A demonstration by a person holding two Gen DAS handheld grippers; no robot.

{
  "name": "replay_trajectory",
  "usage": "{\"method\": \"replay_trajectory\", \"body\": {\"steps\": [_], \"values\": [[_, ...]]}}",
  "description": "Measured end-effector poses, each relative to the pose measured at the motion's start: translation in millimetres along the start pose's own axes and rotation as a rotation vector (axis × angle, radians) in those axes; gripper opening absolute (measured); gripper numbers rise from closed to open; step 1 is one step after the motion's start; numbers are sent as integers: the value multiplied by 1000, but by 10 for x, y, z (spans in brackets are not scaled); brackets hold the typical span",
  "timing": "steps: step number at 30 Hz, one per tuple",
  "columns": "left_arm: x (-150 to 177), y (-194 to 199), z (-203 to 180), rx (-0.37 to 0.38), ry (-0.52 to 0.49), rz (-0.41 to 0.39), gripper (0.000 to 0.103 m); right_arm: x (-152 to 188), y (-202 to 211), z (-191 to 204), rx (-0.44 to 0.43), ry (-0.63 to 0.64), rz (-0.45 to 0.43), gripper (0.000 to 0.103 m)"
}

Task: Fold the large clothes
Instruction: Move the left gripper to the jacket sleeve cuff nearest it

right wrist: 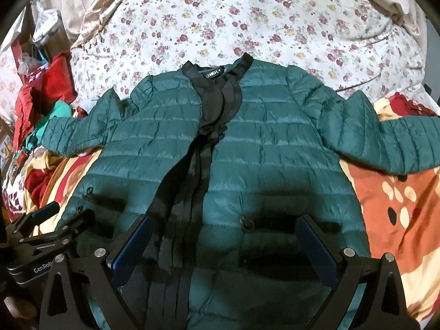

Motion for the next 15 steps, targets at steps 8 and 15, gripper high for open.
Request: {"method": "replay_trajectory", "body": {"steps": [8, 15], "values": [[-252, -57, 77, -15, 25, -9, 95, -200, -119, 15, -14, -4, -3, 103], [-496, -114, 245, -52, 61, -34, 95, -386, -291, -22, -40, -41, 1, 103]]}}
Point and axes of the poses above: each gripper's, at about its wrist camera, not at the fingertips, and y roughly against the way its jaws point, z to its left, x to its underside, the point moved 1 cm from there along -y, roughly the way its jaws point, and after that the axes turned 5 degrees about -x, right-handed, at the moved point
